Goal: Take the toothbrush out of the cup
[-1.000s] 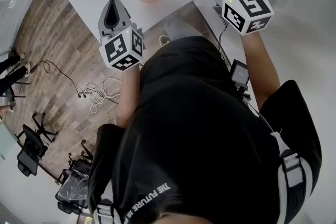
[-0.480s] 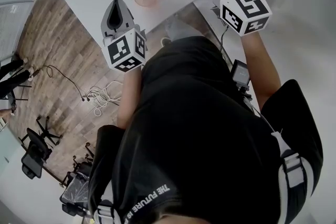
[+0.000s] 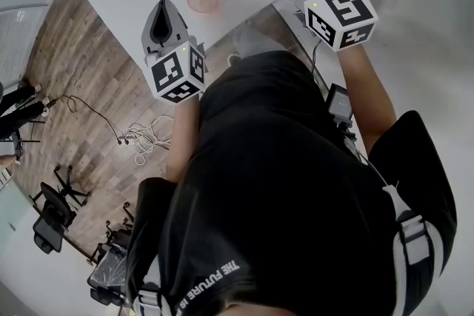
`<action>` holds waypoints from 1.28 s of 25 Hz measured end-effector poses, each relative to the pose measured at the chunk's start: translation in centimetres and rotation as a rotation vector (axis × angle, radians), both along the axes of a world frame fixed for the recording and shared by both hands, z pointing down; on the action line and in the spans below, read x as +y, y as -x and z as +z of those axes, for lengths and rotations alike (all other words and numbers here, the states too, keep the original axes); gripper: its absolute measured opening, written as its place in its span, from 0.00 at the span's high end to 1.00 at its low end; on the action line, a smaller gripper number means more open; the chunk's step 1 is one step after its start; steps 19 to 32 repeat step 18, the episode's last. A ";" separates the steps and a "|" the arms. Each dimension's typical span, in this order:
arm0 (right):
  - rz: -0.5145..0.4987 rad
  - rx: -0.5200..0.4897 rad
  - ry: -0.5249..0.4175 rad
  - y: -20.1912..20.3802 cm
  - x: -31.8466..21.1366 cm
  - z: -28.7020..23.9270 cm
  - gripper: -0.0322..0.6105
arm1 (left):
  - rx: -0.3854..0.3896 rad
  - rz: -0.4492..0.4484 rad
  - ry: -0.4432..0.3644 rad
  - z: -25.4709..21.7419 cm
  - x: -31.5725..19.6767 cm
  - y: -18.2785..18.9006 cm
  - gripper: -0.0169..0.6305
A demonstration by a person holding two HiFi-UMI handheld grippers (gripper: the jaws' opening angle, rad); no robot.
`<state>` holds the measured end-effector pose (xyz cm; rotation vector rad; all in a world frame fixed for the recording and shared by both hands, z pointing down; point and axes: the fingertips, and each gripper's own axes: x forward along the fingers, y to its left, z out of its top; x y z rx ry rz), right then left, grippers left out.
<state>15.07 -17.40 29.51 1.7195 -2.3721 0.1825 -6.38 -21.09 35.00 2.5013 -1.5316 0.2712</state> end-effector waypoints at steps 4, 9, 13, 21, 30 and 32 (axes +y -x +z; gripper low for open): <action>0.000 -0.002 0.000 -0.4 -0.4 -0.2 0.88 | 0.005 -0.001 0.008 -0.1 -0.4 -0.4 0.95; 0.000 -0.002 -0.006 -0.5 -0.3 0.0 0.88 | 0.007 -0.005 0.010 0.2 -0.2 -0.6 0.95; 0.000 0.000 -0.007 -0.6 -0.7 0.0 0.88 | 0.008 -0.002 0.011 0.2 -0.7 -0.7 0.95; 0.000 -0.004 -0.014 -0.8 -0.9 -0.3 0.88 | -0.001 0.002 0.007 0.1 -0.9 -0.9 0.95; 0.000 -0.004 -0.014 -0.8 -0.9 -0.3 0.88 | -0.001 0.002 0.007 0.1 -0.9 -0.9 0.95; 0.000 -0.004 -0.014 -0.8 -0.9 -0.3 0.88 | -0.001 0.002 0.007 0.1 -0.9 -0.9 0.95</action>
